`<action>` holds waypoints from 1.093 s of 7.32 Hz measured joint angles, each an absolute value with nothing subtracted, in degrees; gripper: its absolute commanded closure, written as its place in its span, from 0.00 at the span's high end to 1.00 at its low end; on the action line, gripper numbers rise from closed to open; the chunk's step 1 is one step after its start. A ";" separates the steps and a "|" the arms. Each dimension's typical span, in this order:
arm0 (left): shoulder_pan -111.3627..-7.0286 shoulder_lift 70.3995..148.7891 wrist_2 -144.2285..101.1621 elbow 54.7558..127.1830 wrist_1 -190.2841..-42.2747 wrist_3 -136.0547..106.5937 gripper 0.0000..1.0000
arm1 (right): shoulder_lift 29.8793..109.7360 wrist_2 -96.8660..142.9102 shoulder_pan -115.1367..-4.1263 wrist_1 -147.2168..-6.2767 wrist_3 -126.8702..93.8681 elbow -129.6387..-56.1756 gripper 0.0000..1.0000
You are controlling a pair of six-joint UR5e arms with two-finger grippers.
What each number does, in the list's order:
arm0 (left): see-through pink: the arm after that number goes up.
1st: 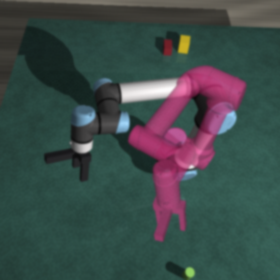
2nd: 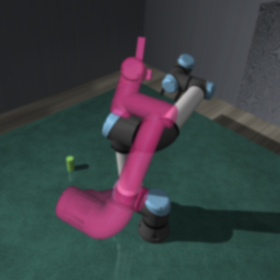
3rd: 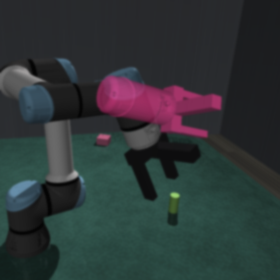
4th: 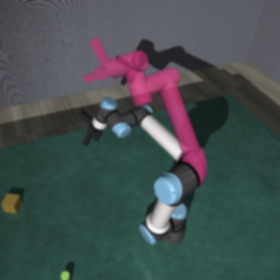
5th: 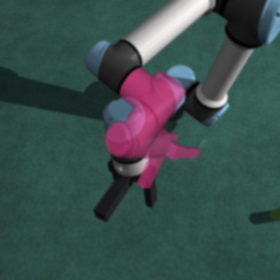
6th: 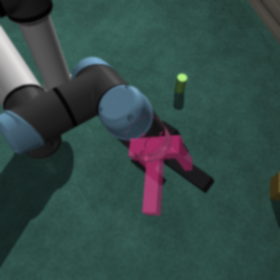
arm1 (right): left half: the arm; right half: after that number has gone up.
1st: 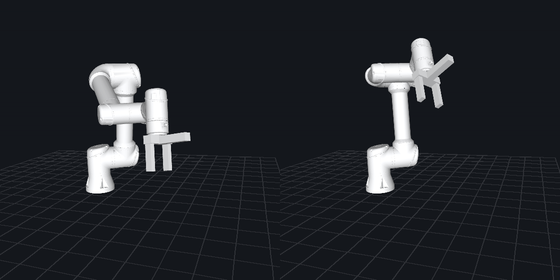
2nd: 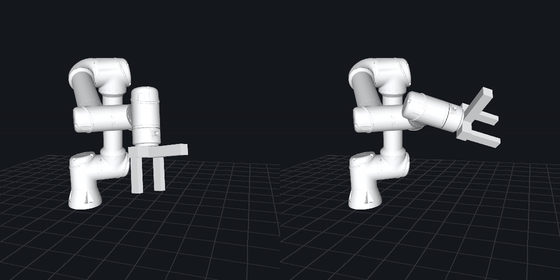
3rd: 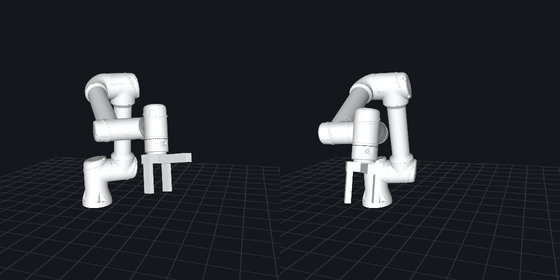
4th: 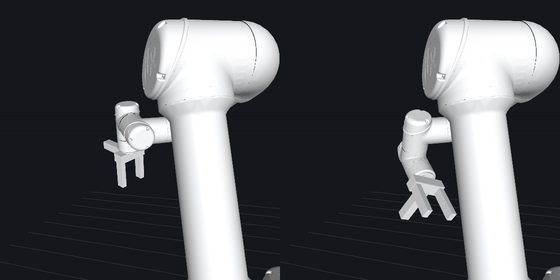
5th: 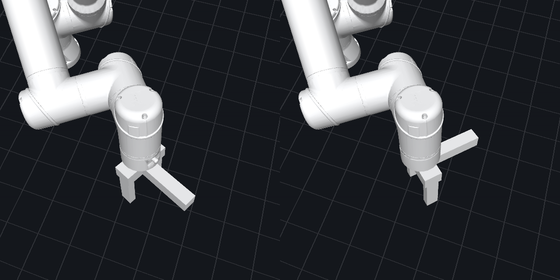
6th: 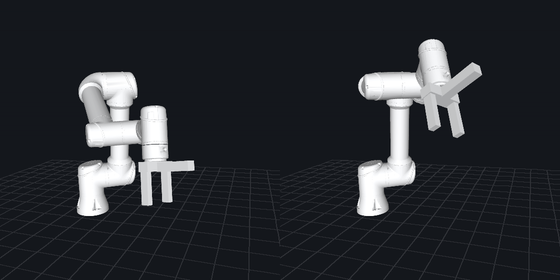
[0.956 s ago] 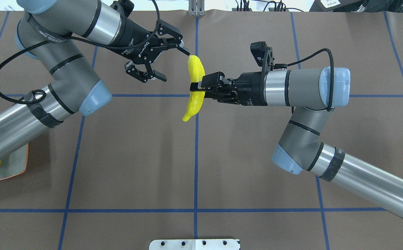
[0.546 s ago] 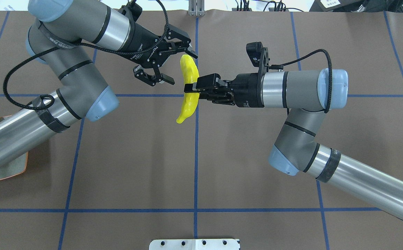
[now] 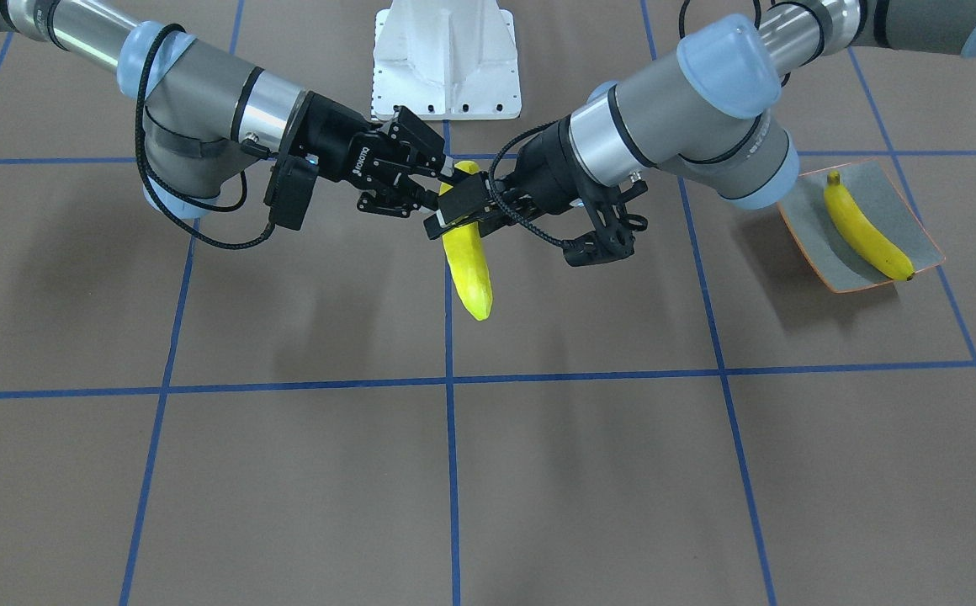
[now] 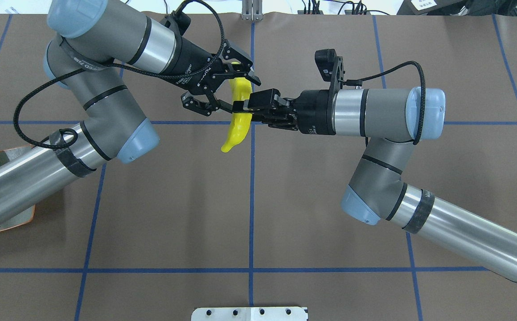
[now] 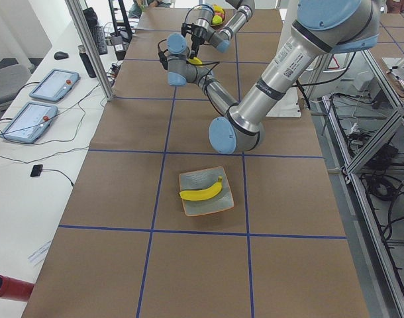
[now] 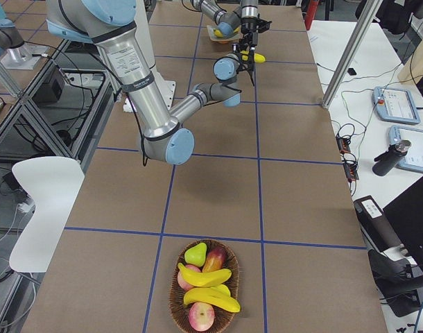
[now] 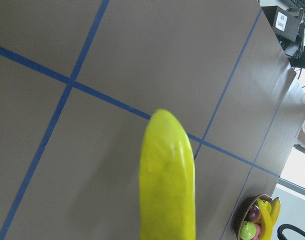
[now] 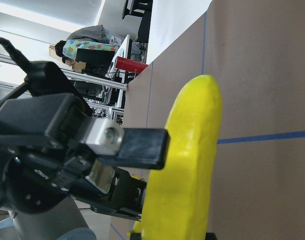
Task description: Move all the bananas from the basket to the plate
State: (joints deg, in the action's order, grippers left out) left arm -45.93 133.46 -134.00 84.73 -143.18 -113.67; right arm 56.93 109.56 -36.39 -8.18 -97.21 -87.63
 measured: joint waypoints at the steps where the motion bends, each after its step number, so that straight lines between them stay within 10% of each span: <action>1: -45.90 133.46 -133.91 84.73 -143.50 -113.66 0.00 | 56.96 109.52 -36.39 -8.17 -97.18 -87.63 0.99; 8: -45.57 127.03 -132.75 87.87 -144.42 -113.03 0.00 | 64.57 109.66 -38.44 -4.97 -97.36 -91.56 1.00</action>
State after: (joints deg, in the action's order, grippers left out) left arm -45.57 127.03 -132.75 87.87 -144.42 -113.03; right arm 64.57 109.66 -38.44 -4.97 -97.36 -91.56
